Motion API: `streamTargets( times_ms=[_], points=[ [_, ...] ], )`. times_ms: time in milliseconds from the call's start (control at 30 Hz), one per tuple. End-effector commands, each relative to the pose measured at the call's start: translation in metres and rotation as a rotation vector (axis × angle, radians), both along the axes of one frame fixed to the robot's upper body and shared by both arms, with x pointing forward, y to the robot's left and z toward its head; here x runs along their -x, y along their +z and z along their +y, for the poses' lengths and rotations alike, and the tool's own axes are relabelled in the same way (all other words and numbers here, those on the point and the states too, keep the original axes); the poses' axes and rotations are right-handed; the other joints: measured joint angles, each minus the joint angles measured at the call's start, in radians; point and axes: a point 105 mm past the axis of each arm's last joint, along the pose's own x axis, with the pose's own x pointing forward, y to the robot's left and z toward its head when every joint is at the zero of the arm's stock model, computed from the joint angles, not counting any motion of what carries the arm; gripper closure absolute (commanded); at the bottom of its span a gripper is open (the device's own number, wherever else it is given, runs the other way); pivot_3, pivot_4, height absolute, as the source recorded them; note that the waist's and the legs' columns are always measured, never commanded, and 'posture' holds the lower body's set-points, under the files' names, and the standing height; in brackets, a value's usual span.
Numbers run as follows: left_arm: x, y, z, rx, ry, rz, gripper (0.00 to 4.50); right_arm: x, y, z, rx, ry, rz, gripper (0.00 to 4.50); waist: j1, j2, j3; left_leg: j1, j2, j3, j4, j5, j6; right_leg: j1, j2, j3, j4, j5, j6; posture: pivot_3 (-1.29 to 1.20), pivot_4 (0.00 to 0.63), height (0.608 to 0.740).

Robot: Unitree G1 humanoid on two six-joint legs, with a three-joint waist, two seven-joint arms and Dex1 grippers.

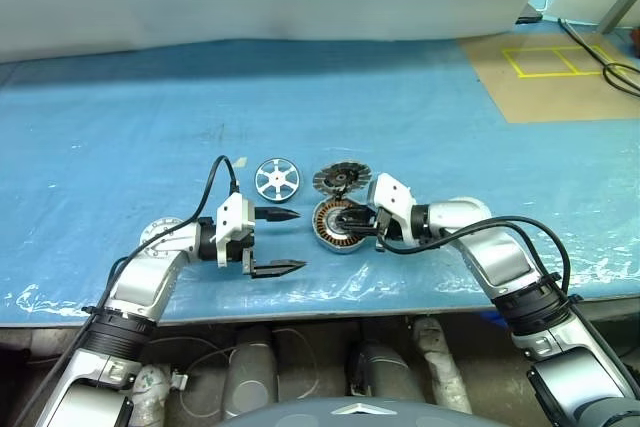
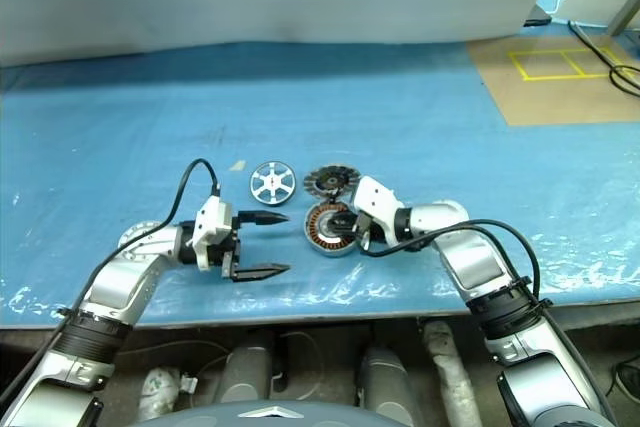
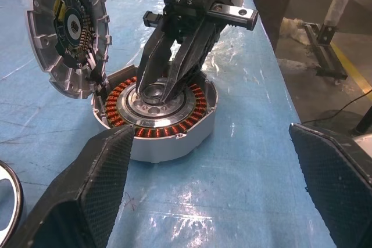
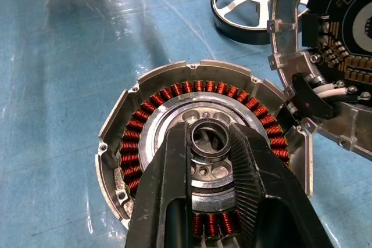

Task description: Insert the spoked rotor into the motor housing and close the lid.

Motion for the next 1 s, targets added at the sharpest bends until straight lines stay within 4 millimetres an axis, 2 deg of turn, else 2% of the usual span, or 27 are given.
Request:
streamTargets(
  times_ms=[33, 100, 500, 600, 767, 800, 1000],
  points=[
    [0.0, 0.007, -0.003, 0.01, -0.016, -0.039, 0.0, 0.002, -0.011, -0.003, 0.016, -0.029, 0.055, 2.59, 0.0, 0.0, 0.0, 0.0, 0.0, 0.0, 0.0, 0.0, 0.0, 0.0, 0.0, 0.0, 0.0, 0.0, 0.0, 0.0, 0.15, 0.74],
    [0.0, 0.007, -0.003, 0.008, -0.016, -0.038, 0.0, 0.005, -0.004, 0.0, -0.029, -0.023, 0.09, 1.96, 0.0, 0.0, 0.0, 0.001, 0.0, 0.0, 0.0, 0.0, 0.0, 0.001, 0.0, 0.0, 0.0, 0.0, 0.0, 0.0, 0.15, 0.74],
    [0.0, 0.002, 0.0, -0.022, -0.022, -0.037, 0.0, -0.002, 0.033, 0.0, -0.186, -0.041, 0.068, 1.96, 0.001, 0.0, 0.0, -0.001, 0.0, 0.0, 0.0, 0.0, 0.0, -0.001, 0.0, 0.0, 0.0, 0.0, 0.0, 0.0, 0.15, 0.74],
    [0.0, 0.001, 0.0, -0.024, -0.023, -0.036, 0.0, 0.0, 0.03, 0.002, -0.175, -0.031, 0.07, 2.63, 0.001, 0.0, 0.0, -0.001, 0.0, 0.0, -0.001, 0.0, 0.0, -0.001, 0.0, 0.0, 0.0, 0.0, 0.0, 0.0, 0.15, 0.74],
    [0.0, 0.002, 0.0, -0.019, -0.026, -0.034, 0.0, 0.008, 0.021, 0.007, -0.154, -0.002, 0.091, 4.31, 0.001, 0.0, 0.0, -0.001, 0.0, 0.0, -0.001, 0.0, 0.0, -0.002, 0.0, 0.0, 0.0, 0.0, 0.0, 0.0, 0.15, 0.74],
    [0.0, 0.002, 0.0, -0.02, -0.025, -0.035, 0.0, 0.007, 0.019, 0.008, -0.148, -0.003, 0.089, 4.45, 0.001, 0.0, 0.0, -0.001, 0.0, 0.0, -0.001, 0.0, 0.0, -0.002, 0.0, 0.0, 0.0, 0.0, 0.0, 0.0, 0.15, 0.74],
    [-0.001, 0.001, 0.001, -0.021, -0.02, -0.035, 0.0, 0.002, 0.014, 0.008, -0.133, -0.024, 0.091, 4.45, 0.001, 0.0, 0.0, -0.002, 0.0, 0.0, -0.001, 0.0, 0.0, -0.002, 0.0, 0.0, 0.0, 0.0, 0.0, 0.0, 0.15, 0.74]
  ],
)
